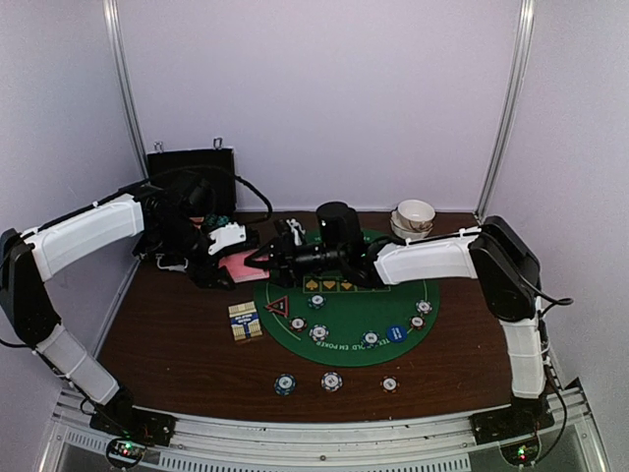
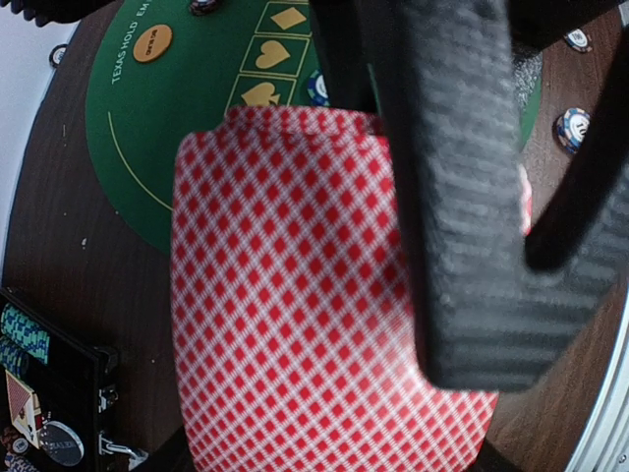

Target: Distribute texas hold em gaming equipment

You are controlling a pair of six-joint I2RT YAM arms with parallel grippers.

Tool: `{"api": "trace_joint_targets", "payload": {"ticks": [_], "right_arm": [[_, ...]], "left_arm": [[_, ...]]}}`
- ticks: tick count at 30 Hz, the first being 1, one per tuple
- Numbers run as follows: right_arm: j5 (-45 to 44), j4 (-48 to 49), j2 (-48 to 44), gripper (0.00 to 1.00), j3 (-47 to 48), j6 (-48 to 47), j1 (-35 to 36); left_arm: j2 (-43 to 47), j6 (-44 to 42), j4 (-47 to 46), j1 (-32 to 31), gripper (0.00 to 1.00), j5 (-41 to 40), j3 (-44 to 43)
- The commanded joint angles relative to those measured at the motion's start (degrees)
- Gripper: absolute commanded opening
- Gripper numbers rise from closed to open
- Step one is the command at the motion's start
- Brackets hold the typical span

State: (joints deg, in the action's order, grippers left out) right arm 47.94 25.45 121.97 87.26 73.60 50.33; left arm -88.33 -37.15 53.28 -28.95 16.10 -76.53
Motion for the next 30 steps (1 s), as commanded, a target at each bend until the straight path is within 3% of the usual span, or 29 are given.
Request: {"api": "trace_joint_targets", "payload": {"ticks": [1, 4, 6, 8, 9, 10, 26, 30], "right_arm": [[0.96, 2.37, 1.07, 0.33, 2.21, 1.22, 0.01], [1.05, 2.07, 1.25, 0.20, 2.41, 1.27, 0.04], [1.10, 1.89, 1.36, 0.14, 2.46, 1.35, 0.12], [1.10, 1.72, 1.37, 0.07, 2.56, 1.36, 0.12], [1.18, 1.64, 1.37, 0.04, 2.65, 1.32, 0.19], [1.31, 1.40, 1.40, 0.02, 2.73, 1.36, 0.21], [1.89, 1.89, 2.16, 0.00, 4.05, 2.06, 1.22], [1.80, 2.12, 1.87, 0.00, 3.45, 2.09, 1.22]], "left_arm": [[2.08, -0.36, -0.67, -0.32, 0.00, 1.37, -2.30], [1.74, -0.45, -1.00, -0.40, 0.01, 1.27, -2.25], [1.65, -0.42, -1.28, -0.41, 0.09, 1.18, -2.33], [1.54, -0.69, -1.46, -0.49, 0.46, 1.43, -2.41], [1.50, -1.02, -1.57, -0.49, 0.82, 1.55, -2.40], [1.54, -1.43, -1.86, -0.54, 0.95, 1.71, -2.39], [-2.06, -8.02, 1.03, -2.16, 0.97, 4.86, -4.72], [-2.60, -7.49, 1.04, -2.16, 0.88, 3.65, -4.89]]}}
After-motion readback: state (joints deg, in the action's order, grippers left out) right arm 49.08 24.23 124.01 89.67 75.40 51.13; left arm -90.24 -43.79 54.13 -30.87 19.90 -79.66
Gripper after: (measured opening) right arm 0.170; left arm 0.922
